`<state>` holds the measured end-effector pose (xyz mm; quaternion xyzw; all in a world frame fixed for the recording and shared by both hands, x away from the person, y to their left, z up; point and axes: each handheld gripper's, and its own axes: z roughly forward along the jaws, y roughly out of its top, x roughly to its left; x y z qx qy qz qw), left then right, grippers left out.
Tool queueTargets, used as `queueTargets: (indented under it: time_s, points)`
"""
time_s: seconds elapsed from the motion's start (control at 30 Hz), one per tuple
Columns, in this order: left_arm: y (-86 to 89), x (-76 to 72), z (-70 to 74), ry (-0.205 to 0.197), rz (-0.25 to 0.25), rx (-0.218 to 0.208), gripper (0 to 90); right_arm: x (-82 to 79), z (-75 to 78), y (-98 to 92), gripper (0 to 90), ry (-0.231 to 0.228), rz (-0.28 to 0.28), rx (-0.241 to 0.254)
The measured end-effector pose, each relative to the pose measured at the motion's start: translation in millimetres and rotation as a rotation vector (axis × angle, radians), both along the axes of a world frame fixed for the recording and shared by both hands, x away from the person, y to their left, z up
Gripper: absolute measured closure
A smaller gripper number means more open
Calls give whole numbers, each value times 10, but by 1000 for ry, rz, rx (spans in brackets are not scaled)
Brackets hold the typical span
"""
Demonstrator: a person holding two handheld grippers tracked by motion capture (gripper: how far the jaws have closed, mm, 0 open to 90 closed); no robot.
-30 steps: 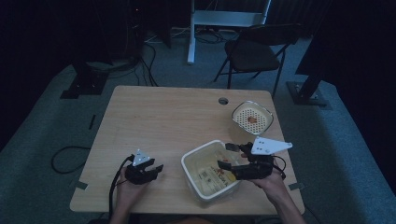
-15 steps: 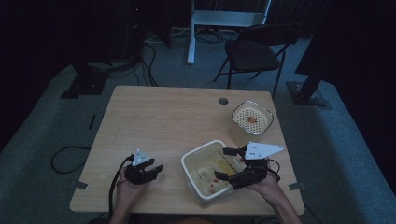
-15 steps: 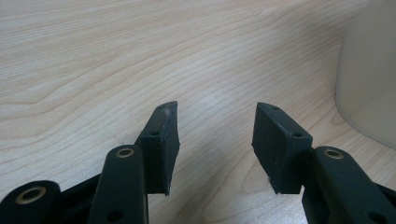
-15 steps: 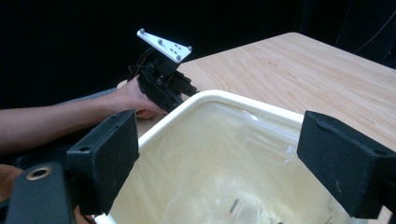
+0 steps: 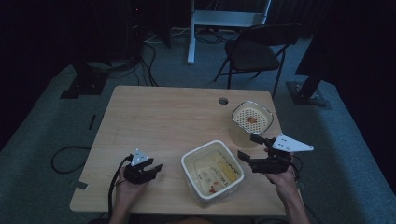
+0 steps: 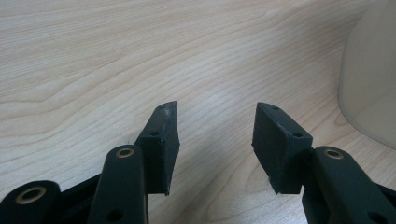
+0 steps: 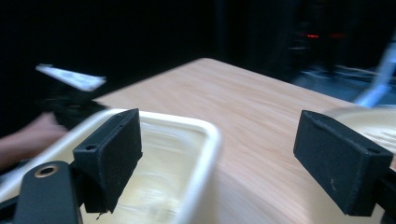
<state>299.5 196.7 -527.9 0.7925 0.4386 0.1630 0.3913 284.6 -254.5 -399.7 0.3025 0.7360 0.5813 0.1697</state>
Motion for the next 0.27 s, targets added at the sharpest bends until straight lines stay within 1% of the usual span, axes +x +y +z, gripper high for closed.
queueTargets:
  time_s: [0.1, 0.17, 0.27]
  points:
    - [16, 7, 0, 2, 2, 1, 516, -19, -71, -119, 157, -9, -88, -37]
    - [21, 17, -3, 4, 7, 1, 517, -29, -131, -181, 158, 2, -127, -44]
    - [19, 23, -1, 3, 9, -2, 516, -29, -236, -237, 158, 15, -182, -82]
